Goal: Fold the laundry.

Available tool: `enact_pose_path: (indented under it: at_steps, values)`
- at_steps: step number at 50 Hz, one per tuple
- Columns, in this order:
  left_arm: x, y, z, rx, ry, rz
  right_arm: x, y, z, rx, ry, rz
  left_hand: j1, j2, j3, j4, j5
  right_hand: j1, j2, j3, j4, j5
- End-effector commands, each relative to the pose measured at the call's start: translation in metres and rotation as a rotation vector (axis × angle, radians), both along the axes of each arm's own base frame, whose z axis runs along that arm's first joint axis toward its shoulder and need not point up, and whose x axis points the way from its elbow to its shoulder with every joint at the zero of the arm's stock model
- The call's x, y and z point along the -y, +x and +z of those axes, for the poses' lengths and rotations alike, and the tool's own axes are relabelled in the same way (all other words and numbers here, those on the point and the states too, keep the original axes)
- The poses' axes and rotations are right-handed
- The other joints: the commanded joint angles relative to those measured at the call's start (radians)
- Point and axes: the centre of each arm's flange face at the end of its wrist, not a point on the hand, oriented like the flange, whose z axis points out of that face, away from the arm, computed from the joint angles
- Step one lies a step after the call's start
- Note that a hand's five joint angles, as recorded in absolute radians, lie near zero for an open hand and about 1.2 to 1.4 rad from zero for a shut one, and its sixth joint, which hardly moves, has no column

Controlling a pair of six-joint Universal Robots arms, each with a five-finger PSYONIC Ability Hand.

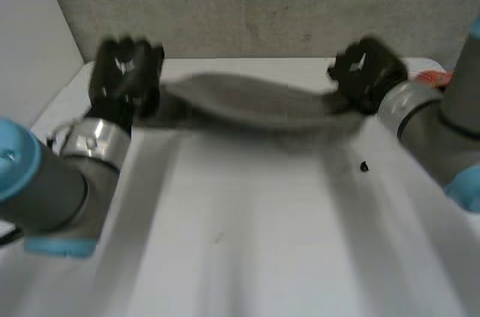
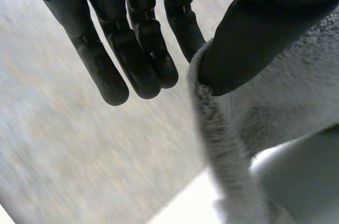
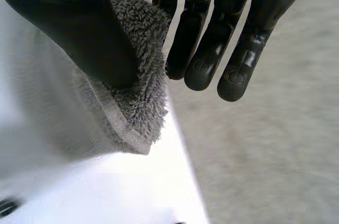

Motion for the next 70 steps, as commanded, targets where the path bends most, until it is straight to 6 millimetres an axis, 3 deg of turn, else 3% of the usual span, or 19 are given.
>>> enact_pose_path:
  at_steps: [1,4,7,11,15,16,20,27,35,39,49,60,64,65,66,70]
  values:
    - [-0.006,0.002,-0.038,0.061,0.131,-0.002,-0.008,0.02,-0.055,-0.113,0.103,0.068,0.254,0.2,0.204,0.195,0.249,0.052,-0.154,-0.171,-0.175,-0.142]
    - [-0.005,0.0,-0.033,0.057,0.121,-0.002,-0.006,0.023,-0.06,-0.053,0.136,0.055,0.254,0.2,0.204,0.195,0.249,-0.636,-0.842,-0.858,-0.863,-0.829]
    - [-0.004,-0.001,-0.026,0.047,0.105,-0.005,-0.001,0.021,-0.059,0.062,0.17,0.016,0.254,0.2,0.204,0.195,0.249,-0.778,-0.984,-1.0,-1.005,-0.972]
    - [-0.007,-0.002,-0.008,0.035,0.079,-0.012,0.0,0.016,-0.058,0.278,0.296,-0.054,0.254,0.2,0.204,0.195,0.249,-0.786,-0.992,-1.008,-1.013,-0.979]
    - [-0.009,-0.003,0.001,0.029,0.073,-0.018,0.015,-0.02,-0.05,0.514,0.404,-0.213,0.254,0.2,0.204,0.195,0.249,-0.786,-0.992,-1.008,-1.013,-0.979]
    - [-0.01,-0.003,0.003,0.028,0.068,-0.02,0.021,-0.04,-0.044,0.603,0.433,-0.284,0.254,0.2,0.204,0.195,0.249,-0.786,-0.992,-1.008,-1.013,-0.979]
    - [-0.009,-0.003,0.005,0.028,0.065,-0.019,0.024,-0.081,-0.04,0.782,0.504,-0.427,0.254,0.2,0.204,0.195,0.249,-0.786,-0.992,-1.008,-1.013,-0.979]
    - [-0.008,-0.004,0.008,0.024,0.057,-0.019,0.007,-0.118,-0.062,0.863,0.649,-0.526,0.254,0.2,0.204,0.195,0.249,-0.764,-0.97,-0.986,-0.991,-0.957]
    - [-0.005,-0.003,0.012,0.018,0.044,-0.012,-0.025,-0.116,-0.098,0.859,0.857,-0.507,0.254,0.2,0.204,0.195,0.249,-0.652,-0.859,-0.875,-0.88,-0.846]
    - [-0.004,-0.003,0.014,0.015,0.039,-0.009,-0.033,-0.112,-0.105,0.86,0.903,-0.498,0.254,0.2,0.204,0.195,0.249,-0.606,-0.812,-0.828,-0.833,-0.799]
    - [-0.002,0.001,0.019,0.01,0.028,0.002,-0.026,-0.109,-0.114,0.855,0.897,-0.494,0.254,0.2,0.204,0.195,0.249,-0.503,-0.709,-0.725,-0.73,-0.696]
    - [0.003,0.008,0.02,0.007,0.029,0.026,-0.031,-0.083,-0.131,0.787,0.899,-0.457,0.254,0.2,0.204,0.195,0.249,-0.33,-0.536,-0.552,-0.557,-0.523]
    - [0.002,0.008,0.021,0.007,0.029,0.026,-0.036,-0.071,-0.129,0.767,0.891,-0.426,0.254,0.2,0.204,0.195,0.249,-0.034,-0.24,-0.256,-0.261,-0.227]
    - [0.002,0.009,0.021,0.008,0.029,0.028,-0.035,-0.071,-0.129,0.766,0.884,-0.427,0.254,0.2,0.204,0.195,0.249,0.112,-0.094,-0.11,-0.115,-0.081]
    - [0.001,0.01,0.023,0.008,0.027,0.03,-0.033,-0.071,-0.127,0.772,0.867,-0.433,0.254,0.2,0.204,0.195,0.249,0.433,0.226,0.21,0.205,0.239]
    - [-0.002,0.013,0.029,0.009,0.025,0.036,-0.021,-0.075,-0.111,0.788,0.758,-0.431,0.254,0.2,0.204,0.195,0.249,0.436,0.23,0.213,0.209,0.242]
